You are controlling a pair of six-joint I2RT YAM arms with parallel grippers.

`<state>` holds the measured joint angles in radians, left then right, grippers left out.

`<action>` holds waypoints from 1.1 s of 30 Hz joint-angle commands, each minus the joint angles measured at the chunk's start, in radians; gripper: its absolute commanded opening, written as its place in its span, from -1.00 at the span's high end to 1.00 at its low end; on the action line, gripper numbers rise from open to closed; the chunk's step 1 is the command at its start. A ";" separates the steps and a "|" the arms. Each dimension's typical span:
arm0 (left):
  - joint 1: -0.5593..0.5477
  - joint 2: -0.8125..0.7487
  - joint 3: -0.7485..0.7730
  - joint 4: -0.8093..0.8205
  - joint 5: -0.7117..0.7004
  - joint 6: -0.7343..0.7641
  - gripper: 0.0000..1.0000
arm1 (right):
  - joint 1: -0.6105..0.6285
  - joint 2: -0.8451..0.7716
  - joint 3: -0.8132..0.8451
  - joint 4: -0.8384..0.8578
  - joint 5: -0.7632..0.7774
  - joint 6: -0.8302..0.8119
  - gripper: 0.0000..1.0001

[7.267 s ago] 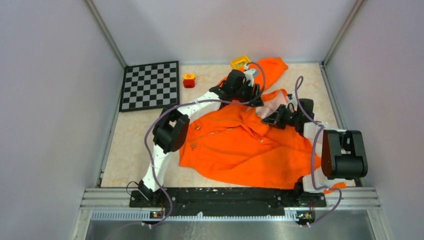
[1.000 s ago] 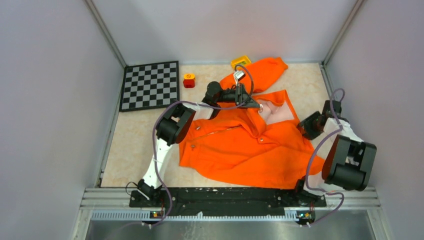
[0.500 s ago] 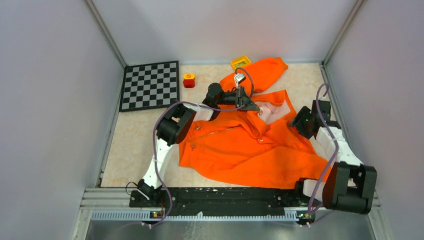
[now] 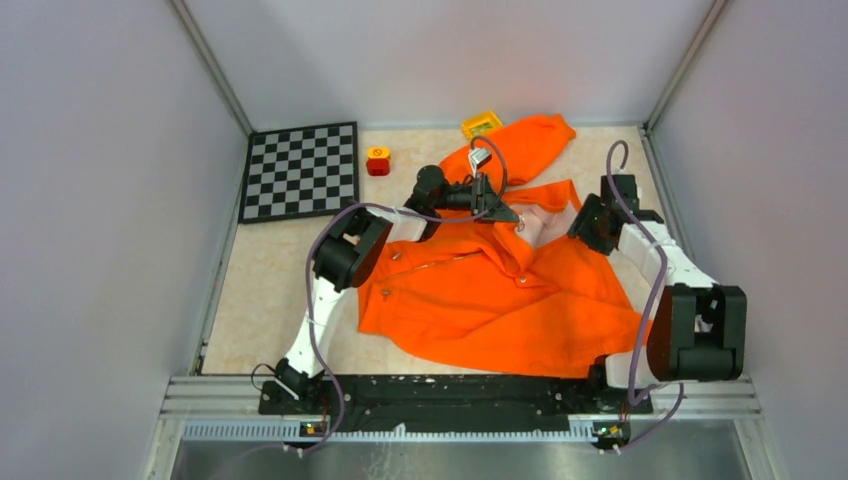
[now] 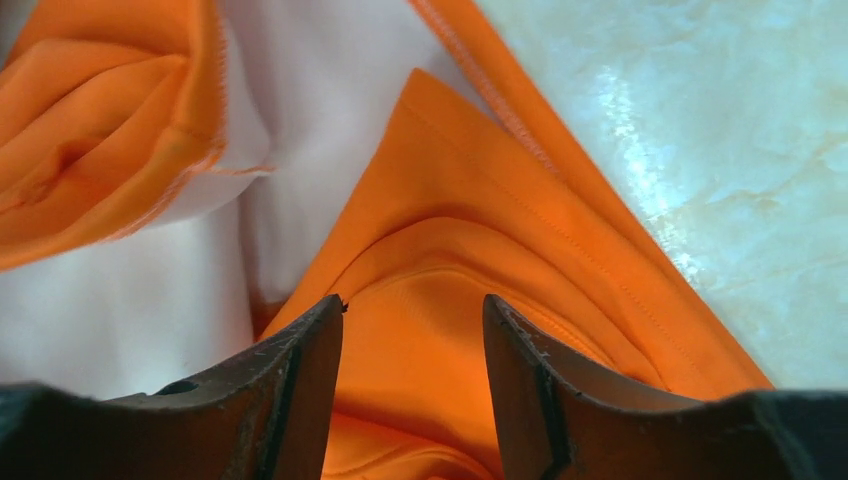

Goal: Zip up the jacket

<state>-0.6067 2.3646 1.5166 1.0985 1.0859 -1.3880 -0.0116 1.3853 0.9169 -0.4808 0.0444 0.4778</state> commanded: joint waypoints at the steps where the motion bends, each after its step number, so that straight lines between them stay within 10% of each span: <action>1: -0.004 -0.050 0.014 0.029 0.019 0.020 1.00 | -0.001 0.063 0.043 0.043 0.139 0.128 0.02; 13: -0.005 -0.054 0.018 0.027 0.021 0.017 1.00 | -0.001 0.394 0.232 0.015 0.087 0.395 0.05; 19: -0.004 -0.062 0.026 0.012 0.022 0.029 1.00 | -0.001 0.384 0.178 0.094 0.089 0.332 0.98; 21: -0.004 -0.060 0.027 0.007 0.022 0.028 1.00 | -0.001 0.362 0.183 0.094 0.060 0.251 1.00; 28: 0.032 -0.067 0.026 -0.078 0.013 0.075 1.00 | 0.006 -0.036 0.009 0.219 -0.320 -0.099 1.00; 33: 0.061 -0.069 0.076 -0.246 0.009 0.178 1.00 | 0.005 -0.105 -0.114 0.259 -0.891 0.033 1.00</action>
<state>-0.5751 2.3646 1.5307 0.9520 1.0920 -1.3056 -0.0147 1.3003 0.8883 -0.3157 -0.3622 0.4789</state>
